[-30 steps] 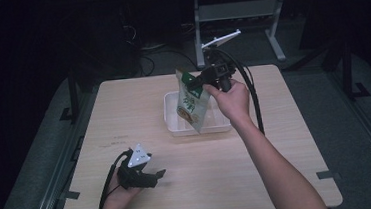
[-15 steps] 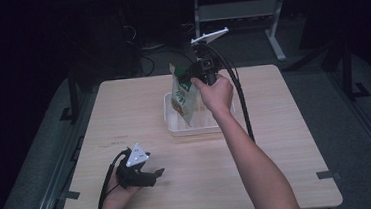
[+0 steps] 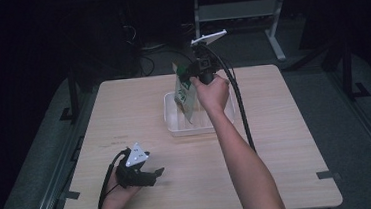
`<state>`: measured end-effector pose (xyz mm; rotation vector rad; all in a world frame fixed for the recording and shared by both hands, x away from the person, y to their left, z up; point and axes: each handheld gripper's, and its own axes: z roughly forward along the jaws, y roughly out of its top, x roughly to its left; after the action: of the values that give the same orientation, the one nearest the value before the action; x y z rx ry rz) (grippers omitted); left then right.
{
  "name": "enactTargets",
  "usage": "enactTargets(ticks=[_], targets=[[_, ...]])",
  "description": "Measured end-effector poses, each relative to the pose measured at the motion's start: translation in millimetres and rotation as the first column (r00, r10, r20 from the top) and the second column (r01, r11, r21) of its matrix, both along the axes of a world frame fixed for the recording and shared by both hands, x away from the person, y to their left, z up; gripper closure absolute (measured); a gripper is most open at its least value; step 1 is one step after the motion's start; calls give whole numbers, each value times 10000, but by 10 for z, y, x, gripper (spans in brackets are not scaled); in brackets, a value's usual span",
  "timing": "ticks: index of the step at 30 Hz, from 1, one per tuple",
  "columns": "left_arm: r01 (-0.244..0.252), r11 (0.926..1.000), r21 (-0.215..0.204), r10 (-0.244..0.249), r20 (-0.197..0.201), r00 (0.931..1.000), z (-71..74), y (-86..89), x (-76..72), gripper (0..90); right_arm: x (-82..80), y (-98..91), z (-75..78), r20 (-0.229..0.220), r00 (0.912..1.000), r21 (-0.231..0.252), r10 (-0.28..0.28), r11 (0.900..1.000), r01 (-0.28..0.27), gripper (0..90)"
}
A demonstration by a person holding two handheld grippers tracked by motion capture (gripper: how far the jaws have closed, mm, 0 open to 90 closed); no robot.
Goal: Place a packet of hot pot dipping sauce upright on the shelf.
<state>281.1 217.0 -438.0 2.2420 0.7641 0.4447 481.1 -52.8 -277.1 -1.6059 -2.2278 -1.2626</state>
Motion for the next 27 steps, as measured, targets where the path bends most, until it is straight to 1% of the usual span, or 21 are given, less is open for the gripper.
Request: enactTargets(ticks=[6,10,15,17,19,23,27], targets=[[-16,10000,-45,16,11,10000,2,2,-2,239,32,18,-44,-72,9997,-55,-248,9997,248,897],[-23,10000,-56,23,59,10000,6,5,-2,239,43,59,-66,-117,9993,54,-358,9993,359,897],[-17,10000,-42,17,58,10000,7,8,-2,238,59,90,-64,-52,9989,119,-458,9989,458,896],[-30,10000,-55,30,51,10000,6,7,0,238,57,104,-59,68,9989,262,-467,9986,465,897],[-20,10000,-63,21,50,10000,5,5,0,238,53,124,-51,95,9987,337,-510,9981,506,897],[-3,10000,-71,4,80,10000,6,4,-4,238,54,138,-67,142,9980,359,-614,9975,608,897],[2,10000,-75,-1,82,10000,7,6,-4,238,50,104,-107,110,9971,251,-757,9968,754,897]])
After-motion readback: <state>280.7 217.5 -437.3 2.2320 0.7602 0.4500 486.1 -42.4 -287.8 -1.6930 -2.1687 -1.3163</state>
